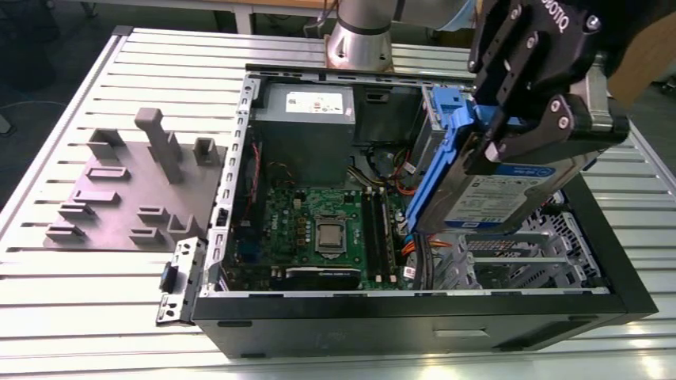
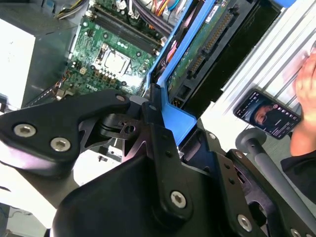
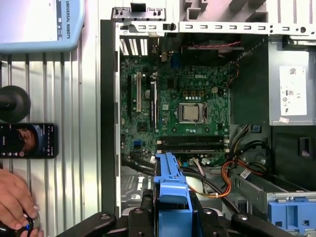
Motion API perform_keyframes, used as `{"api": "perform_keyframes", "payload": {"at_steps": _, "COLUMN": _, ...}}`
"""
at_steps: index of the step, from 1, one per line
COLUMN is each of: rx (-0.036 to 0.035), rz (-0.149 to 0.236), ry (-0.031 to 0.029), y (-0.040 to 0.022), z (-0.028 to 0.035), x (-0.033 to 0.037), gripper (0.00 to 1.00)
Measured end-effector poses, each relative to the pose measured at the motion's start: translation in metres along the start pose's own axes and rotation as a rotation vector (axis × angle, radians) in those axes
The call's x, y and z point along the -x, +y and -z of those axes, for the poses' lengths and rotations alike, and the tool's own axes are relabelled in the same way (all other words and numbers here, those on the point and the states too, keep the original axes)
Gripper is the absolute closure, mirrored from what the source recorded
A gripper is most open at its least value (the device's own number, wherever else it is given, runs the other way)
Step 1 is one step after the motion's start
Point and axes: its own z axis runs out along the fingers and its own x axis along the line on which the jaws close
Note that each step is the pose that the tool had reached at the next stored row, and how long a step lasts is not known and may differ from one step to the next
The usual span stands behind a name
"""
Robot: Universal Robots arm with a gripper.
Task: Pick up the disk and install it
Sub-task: 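Insert the disk into the insertion slot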
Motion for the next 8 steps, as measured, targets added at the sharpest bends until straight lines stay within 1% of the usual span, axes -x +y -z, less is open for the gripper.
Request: {"api": "perform_keyframes", "payload": {"at_steps": 8, "rx": 0.0, "rz": 0.0, "ry": 0.0001, "y": -0.0175, "z": -0.0027, "x": -0.0011, "gripper": 0.64}}
